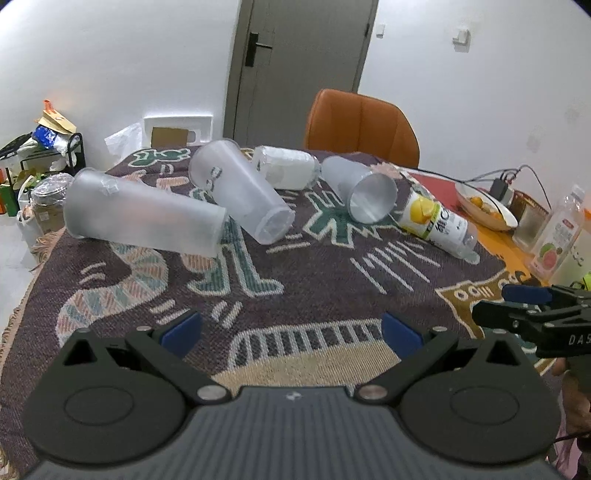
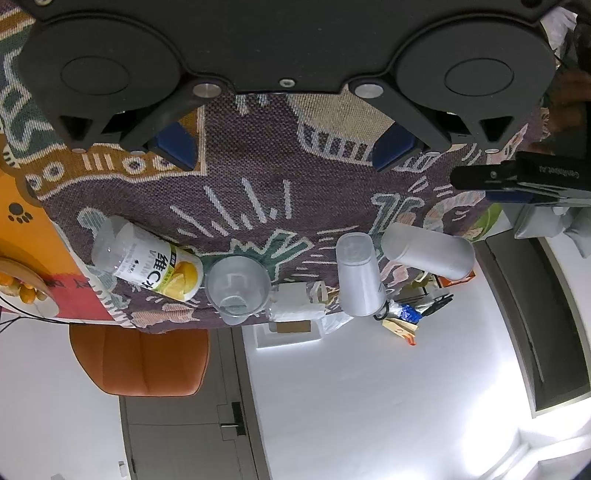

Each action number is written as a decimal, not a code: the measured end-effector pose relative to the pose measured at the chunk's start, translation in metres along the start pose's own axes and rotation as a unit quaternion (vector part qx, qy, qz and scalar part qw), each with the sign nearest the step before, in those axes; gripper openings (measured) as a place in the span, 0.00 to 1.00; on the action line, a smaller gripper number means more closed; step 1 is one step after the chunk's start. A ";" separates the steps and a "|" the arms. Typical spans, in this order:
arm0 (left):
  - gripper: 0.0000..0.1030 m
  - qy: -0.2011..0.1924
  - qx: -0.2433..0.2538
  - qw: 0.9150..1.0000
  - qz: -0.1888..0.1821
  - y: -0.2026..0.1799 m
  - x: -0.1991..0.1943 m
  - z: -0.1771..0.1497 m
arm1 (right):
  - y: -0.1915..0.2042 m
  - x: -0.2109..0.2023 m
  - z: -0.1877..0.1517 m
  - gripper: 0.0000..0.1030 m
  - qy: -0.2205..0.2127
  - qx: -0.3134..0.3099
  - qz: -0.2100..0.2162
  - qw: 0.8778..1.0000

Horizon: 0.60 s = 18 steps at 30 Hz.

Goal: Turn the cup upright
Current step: 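Move the right gripper toward the frosted cup lying on its side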

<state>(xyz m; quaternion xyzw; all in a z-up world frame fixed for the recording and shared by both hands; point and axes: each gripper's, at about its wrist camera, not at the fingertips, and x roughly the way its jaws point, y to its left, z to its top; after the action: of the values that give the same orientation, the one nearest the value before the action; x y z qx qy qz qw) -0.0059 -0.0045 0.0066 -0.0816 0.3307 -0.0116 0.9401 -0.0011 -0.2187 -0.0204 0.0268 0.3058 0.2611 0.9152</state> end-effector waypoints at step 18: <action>1.00 -0.028 -0.066 0.997 0.034 0.056 0.006 0.012 | 0.023 0.052 0.033 1.00 0.017 -0.042 0.021 0.999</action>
<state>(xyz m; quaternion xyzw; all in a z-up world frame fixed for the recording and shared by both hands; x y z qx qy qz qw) 0.0046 0.0521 0.0034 -0.1321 0.3067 0.0444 0.9416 0.0427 -0.1699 -0.0171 -0.0093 0.3094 0.2932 0.9045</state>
